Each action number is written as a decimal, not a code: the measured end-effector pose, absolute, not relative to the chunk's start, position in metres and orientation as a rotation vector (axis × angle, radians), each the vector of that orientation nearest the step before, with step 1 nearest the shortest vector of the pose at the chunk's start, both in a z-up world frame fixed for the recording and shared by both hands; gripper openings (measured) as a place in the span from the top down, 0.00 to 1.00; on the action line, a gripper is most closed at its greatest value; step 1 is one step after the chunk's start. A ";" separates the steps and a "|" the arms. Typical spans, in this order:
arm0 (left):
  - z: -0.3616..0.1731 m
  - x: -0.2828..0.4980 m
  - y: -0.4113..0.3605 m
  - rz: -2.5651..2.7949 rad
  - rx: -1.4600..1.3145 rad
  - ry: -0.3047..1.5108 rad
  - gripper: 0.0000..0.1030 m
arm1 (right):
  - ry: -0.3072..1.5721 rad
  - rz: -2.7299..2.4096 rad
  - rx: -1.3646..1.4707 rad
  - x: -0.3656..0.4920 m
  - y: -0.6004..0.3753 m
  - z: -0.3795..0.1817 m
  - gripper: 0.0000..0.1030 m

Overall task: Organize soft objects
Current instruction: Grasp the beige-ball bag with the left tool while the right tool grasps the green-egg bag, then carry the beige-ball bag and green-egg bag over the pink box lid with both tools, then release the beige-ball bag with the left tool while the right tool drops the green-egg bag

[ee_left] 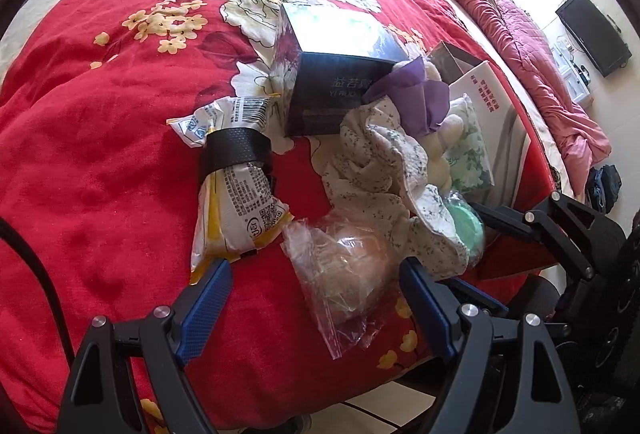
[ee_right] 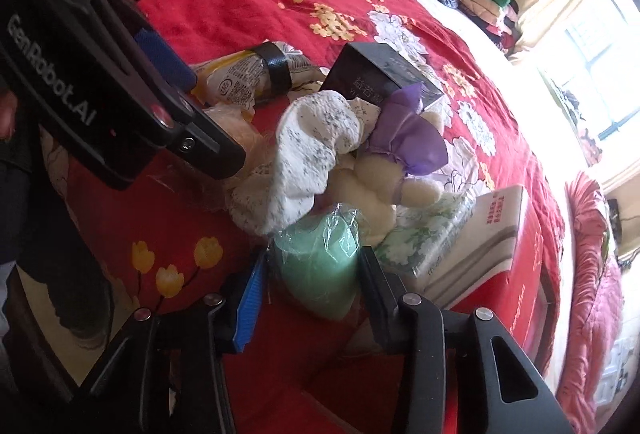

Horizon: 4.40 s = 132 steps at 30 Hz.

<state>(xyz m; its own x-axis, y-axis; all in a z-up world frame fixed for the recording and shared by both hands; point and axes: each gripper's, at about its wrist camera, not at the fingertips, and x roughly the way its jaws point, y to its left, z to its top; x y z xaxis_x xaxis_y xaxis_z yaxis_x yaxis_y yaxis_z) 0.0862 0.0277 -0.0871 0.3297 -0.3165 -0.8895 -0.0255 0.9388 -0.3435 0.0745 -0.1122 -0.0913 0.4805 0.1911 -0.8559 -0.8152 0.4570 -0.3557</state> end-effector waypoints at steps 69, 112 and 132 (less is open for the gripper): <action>0.073 0.090 -0.136 -0.395 -0.131 0.897 0.54 | 0.584 0.274 0.113 0.067 -0.358 0.066 0.55; 0.002 0.180 -0.274 -0.533 0.018 1.055 0.54 | 0.746 0.086 0.251 0.080 -0.436 0.008 0.55; -0.035 0.204 -0.284 -0.537 0.044 1.137 0.54 | 0.891 0.104 0.226 0.100 -0.428 -0.035 0.55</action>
